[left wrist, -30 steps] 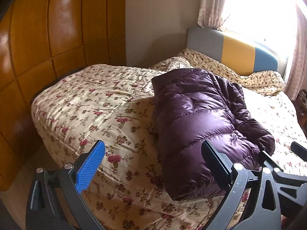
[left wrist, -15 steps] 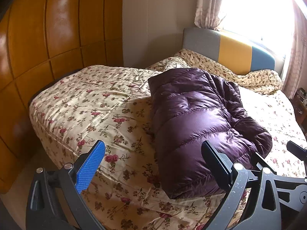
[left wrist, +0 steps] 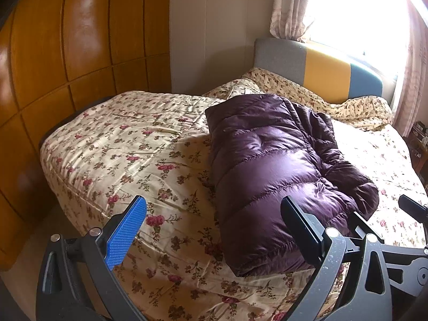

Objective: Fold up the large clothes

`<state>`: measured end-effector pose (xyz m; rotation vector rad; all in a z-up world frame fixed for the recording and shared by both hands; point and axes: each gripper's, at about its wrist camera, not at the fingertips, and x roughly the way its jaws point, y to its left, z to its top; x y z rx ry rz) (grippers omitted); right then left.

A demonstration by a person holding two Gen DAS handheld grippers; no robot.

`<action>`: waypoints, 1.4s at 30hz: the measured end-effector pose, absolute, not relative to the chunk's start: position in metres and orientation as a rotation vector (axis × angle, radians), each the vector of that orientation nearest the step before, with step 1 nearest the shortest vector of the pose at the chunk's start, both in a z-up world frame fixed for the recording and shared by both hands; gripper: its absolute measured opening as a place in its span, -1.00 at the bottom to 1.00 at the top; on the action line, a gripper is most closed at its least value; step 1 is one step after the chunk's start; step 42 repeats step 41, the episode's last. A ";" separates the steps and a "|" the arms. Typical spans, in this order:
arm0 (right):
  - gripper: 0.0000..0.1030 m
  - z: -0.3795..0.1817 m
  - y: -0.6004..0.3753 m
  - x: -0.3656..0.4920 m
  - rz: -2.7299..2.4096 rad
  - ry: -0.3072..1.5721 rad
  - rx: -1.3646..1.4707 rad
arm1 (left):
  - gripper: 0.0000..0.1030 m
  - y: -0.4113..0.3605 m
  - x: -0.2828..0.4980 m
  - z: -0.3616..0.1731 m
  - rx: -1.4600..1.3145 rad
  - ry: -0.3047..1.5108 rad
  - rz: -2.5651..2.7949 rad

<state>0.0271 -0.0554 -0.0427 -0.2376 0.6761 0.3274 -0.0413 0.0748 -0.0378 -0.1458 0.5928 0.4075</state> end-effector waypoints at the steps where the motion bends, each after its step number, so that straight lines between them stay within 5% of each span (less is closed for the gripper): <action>1: 0.95 -0.043 -0.055 0.027 0.327 0.676 -0.237 | 0.93 0.074 -0.041 -0.038 -0.142 0.592 0.408; 42: 0.95 -0.048 -0.061 0.039 0.305 0.705 -0.206 | 0.87 0.068 -0.037 -0.032 -0.115 0.585 0.403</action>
